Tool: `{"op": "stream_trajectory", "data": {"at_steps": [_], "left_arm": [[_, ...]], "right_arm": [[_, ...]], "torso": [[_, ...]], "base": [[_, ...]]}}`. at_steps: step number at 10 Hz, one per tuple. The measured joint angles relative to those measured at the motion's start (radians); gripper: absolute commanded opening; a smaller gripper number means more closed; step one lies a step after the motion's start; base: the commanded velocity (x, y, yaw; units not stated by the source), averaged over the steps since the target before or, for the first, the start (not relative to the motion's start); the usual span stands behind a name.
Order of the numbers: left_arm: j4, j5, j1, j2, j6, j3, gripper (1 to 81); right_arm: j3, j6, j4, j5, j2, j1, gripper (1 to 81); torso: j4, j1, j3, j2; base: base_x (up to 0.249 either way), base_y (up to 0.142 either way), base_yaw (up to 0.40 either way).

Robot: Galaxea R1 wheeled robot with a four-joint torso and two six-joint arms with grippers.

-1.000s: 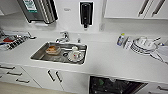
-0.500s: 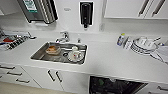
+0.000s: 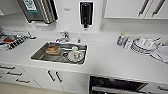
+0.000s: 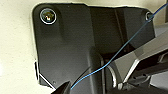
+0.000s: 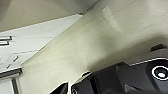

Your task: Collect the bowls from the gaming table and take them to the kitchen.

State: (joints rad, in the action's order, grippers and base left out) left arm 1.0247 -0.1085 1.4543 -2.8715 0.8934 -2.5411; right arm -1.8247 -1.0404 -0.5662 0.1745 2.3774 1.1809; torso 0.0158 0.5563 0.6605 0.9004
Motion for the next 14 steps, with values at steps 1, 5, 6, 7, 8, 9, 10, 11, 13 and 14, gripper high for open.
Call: {"op": "stream_trajectory", "data": {"at_steps": [1,5,6,7,8,9,10,11,13,14], "left_arm": [[0.000,-0.005,0.000,-0.016,0.000,-0.009,81.1],[-0.001,0.001,0.000,-0.032,0.000,-0.079,81.1],[-0.001,0.000,0.000,-0.046,0.000,-0.080,81.1],[-0.001,-0.005,0.000,-0.060,0.000,-0.092,81.1],[-0.001,-0.003,0.000,-0.069,0.000,-0.119,81.1],[-0.001,-0.003,0.000,-0.079,0.000,-0.150,81.1],[-0.001,0.001,0.000,-0.093,0.000,-0.176,81.1],[-0.001,0.003,0.000,-0.106,0.000,-0.188,81.1],[-0.001,0.002,0.000,-0.118,0.000,-0.188,81.1],[-0.001,0.006,0.000,-0.117,0.001,-0.189,81.1]], "right_arm": [[-0.022,0.001,-0.042,-0.018,-0.009,0.018,81.1],[-0.179,0.006,-0.168,-0.071,0.055,0.092,81.1],[-0.251,0.008,-0.183,-0.073,0.082,0.109,81.1],[-0.326,0.010,-0.203,-0.075,0.117,0.121,81.1],[-0.404,0.011,-0.222,-0.074,0.165,0.136,81.1],[-0.480,0.012,-0.239,-0.071,0.217,0.152,81.1],[-0.569,0.012,-0.255,-0.065,0.272,0.170,81.1],[-0.669,0.012,-0.270,-0.061,0.330,0.183,81.1],[-0.806,0.012,-0.286,-0.041,0.436,0.196,81.1],[-0.836,0.011,-0.294,-0.026,0.486,0.219,81.1]], "torso": [[0.000,0.000,0.000,0.000],[0.000,0.000,0.000,0.000],[0.000,0.000,0.000,0.000],[0.000,0.000,0.000,0.000],[0.000,0.000,0.000,0.000],[0.000,0.000,0.000,0.000],[0.000,0.000,0.000,0.000],[0.000,0.000,0.000,0.000],[0.000,0.000,0.000,0.000],[0.000,0.000,0.000,0.000]], "base": [[0.000,0.000,0.000],[0.000,0.000,0.000],[0.000,0.000,0.000],[0.000,0.000,0.000],[0.000,0.000,0.000],[0.000,0.000,0.000],[0.000,0.000,0.000],[0.000,0.000,0.000],[0.000,0.000,0.000],[0.000,0.000,0.000]]}}
